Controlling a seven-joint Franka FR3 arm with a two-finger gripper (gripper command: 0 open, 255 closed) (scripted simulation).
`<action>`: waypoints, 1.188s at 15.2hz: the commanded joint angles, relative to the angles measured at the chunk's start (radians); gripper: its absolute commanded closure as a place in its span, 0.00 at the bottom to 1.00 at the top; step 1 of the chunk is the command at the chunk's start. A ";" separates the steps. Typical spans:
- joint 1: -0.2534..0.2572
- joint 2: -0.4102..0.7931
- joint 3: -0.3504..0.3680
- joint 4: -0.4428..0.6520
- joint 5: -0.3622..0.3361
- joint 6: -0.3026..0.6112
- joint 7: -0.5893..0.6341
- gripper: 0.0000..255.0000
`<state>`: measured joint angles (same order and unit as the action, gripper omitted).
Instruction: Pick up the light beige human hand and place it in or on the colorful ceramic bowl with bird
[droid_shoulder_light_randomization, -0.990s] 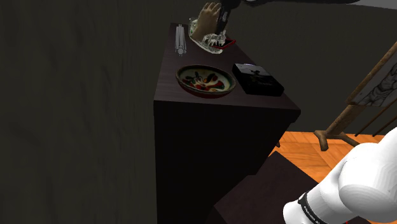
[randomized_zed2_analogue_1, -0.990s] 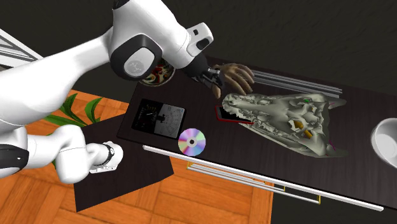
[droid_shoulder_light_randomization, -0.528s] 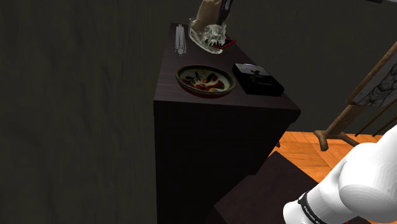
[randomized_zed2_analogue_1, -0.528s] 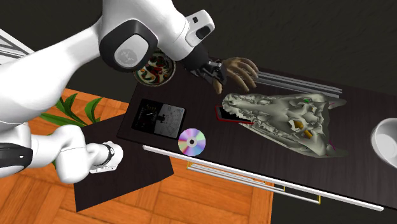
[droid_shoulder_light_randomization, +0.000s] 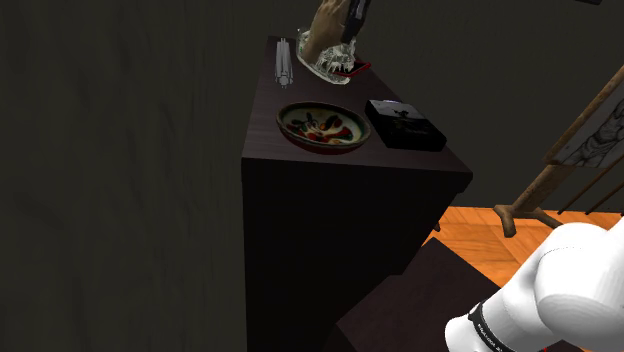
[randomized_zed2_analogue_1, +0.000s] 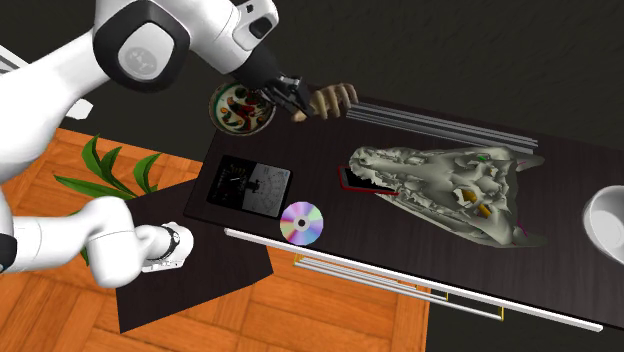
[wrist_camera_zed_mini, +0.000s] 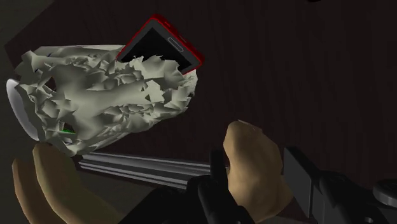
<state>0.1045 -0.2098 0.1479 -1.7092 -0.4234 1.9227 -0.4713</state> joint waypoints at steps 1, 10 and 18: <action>0.016 -0.044 0.026 -0.040 -0.004 -0.021 0.039 1.00; 0.084 -0.180 0.156 -0.136 0.007 -0.135 0.199 1.00; 0.127 -0.239 0.248 -0.197 0.029 -0.185 0.315 1.00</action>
<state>0.2297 -0.4440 0.3950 -1.8878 -0.3952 1.7263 -0.1651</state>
